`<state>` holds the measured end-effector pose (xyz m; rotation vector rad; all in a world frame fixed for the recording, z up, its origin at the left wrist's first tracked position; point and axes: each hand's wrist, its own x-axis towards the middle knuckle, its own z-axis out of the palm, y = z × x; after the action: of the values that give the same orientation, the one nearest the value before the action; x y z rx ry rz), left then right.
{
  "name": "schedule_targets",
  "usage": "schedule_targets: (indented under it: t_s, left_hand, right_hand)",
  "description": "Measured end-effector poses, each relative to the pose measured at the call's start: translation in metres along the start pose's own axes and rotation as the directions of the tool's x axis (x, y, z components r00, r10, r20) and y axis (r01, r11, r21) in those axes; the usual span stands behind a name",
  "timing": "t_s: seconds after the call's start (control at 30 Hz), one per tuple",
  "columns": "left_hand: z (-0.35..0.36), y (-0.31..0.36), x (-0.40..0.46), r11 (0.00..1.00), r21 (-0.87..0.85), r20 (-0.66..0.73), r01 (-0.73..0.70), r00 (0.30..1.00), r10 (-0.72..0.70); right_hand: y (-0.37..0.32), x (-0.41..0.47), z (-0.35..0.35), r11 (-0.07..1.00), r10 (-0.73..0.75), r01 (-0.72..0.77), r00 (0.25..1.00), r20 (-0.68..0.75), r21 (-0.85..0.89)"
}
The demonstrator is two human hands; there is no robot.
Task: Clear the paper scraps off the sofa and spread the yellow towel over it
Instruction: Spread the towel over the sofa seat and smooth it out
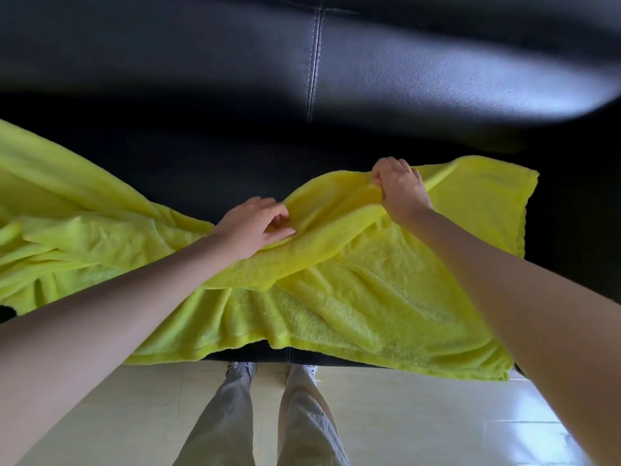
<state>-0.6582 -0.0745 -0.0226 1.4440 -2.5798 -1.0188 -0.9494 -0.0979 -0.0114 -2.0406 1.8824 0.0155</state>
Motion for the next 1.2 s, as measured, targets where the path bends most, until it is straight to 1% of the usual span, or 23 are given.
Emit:
schedule_targets:
  t_s: [0.07, 0.1, 0.17, 0.23, 0.3, 0.33, 0.4, 0.47, 0.53, 0.57, 0.63, 0.67, 0.73, 0.8, 0.87, 0.93, 1.0, 1.07, 1.13, 1.2]
  left_hand:
    - [0.005, -0.002, 0.004, 0.997, 0.003, -0.006, 0.082, 0.997, -0.082]
    - [0.005, -0.002, 0.006, 0.991, -0.034, -0.012, 0.130, 0.991, -0.131]
    - [0.003, -0.001, 0.009, 0.958, -0.183, -0.004, 0.220, 0.974, -0.224]
    - [-0.002, 0.001, 0.011, 0.909, -0.324, -0.012, 0.262, 0.960, -0.281]
    - [-0.010, 0.003, 0.010, 0.875, -0.398, 0.001, 0.277, 0.954, -0.301]
    - [-0.014, 0.003, 0.009, 0.857, -0.429, 0.035, 0.287, 0.953, -0.302]
    - [-0.020, 0.005, 0.005, 0.839, -0.452, 0.134, 0.304, 0.953, -0.273]
    - [-0.022, 0.007, 0.002, 0.879, -0.385, 0.210, 0.280, 0.954, -0.212]
    - [-0.019, 0.008, 0.001, 0.946, -0.238, 0.201, 0.218, 0.964, -0.172]
    - [-0.017, 0.007, 0.002, 0.972, -0.146, 0.164, 0.184, 0.973, -0.160]
    - [-0.011, 0.005, 0.005, 0.989, 0.001, 0.085, 0.145, 0.986, -0.145]
    - [-0.008, 0.005, 0.007, 0.990, 0.035, 0.071, 0.136, 0.988, -0.138]
    - [-0.002, 0.005, 0.009, 0.992, 0.050, 0.083, 0.118, 0.989, -0.122]
    - [0.002, 0.007, 0.010, 0.995, 0.048, 0.075, 0.093, 0.993, -0.096]
    - [0.003, 0.011, 0.010, 0.998, 0.030, 0.022, 0.050, 0.998, -0.051]
    - [0.002, 0.015, 0.009, 0.998, -0.046, -0.037, 0.043, 0.998, -0.045]
    - [-0.001, 0.017, 0.008, 0.984, -0.144, -0.075, 0.106, 0.990, -0.117]
    - [-0.006, 0.016, 0.007, 0.955, -0.232, -0.091, 0.187, 0.973, -0.212]
    - [-0.010, 0.014, 0.006, 0.937, -0.292, -0.090, 0.194, 0.969, -0.229]
    - [-0.013, 0.012, 0.006, 0.910, -0.353, -0.024, 0.215, 0.971, -0.239]
  right_hand:
    - [0.001, 0.005, -0.005, 0.997, 0.011, -0.008, 0.999, -0.046, 0.075]
    - [0.001, 0.008, -0.007, 0.995, 0.011, -0.005, 0.998, -0.066, 0.100]
    - [0.001, 0.011, -0.010, 0.991, 0.008, 0.000, 0.998, -0.059, 0.131]
    - [0.003, 0.013, -0.011, 0.984, 0.012, -0.017, 1.000, 0.029, 0.177]
    - [0.006, 0.014, -0.011, 0.974, 0.008, -0.048, 0.984, 0.179, 0.220]
    - [0.008, 0.014, -0.010, 0.973, 0.000, -0.059, 0.966, 0.258, 0.222]
    - [0.012, 0.015, -0.010, 0.981, -0.016, -0.062, 0.917, 0.398, 0.183]
    - [0.017, 0.015, -0.010, 0.990, -0.026, -0.042, 0.888, 0.460, 0.137]
    - [0.020, 0.014, -0.009, 0.985, -0.012, -0.066, 0.895, 0.445, 0.160]
    - [0.023, 0.013, -0.009, 0.981, 0.008, -0.090, 0.904, 0.428, 0.171]
    - [0.027, 0.012, -0.009, 0.987, 0.038, -0.097, 0.913, 0.406, 0.126]
    - [0.030, 0.011, -0.008, 0.994, 0.035, -0.072, 0.911, 0.411, 0.077]
    - [0.031, 0.009, -0.008, 1.000, 0.004, 0.006, 0.903, 0.430, -0.020]
    - [0.030, 0.007, -0.007, 0.994, -0.024, 0.066, 0.914, 0.405, -0.090]
    - [0.029, 0.006, -0.005, 0.974, -0.064, 0.136, 0.932, 0.357, -0.180]
    - [0.029, 0.005, -0.001, 0.950, -0.113, 0.200, 0.936, 0.334, -0.240]
    - [0.031, 0.006, 0.001, 0.953, -0.128, 0.200, 0.946, 0.298, -0.228]
    - [0.032, 0.008, 0.000, 0.973, -0.102, 0.155, 0.954, 0.282, -0.173]
    - [0.034, 0.011, -0.005, 0.983, -0.086, 0.136, 0.932, 0.351, -0.122]
    - [0.037, 0.014, -0.012, 0.984, -0.086, 0.145, 0.900, 0.428, -0.108]
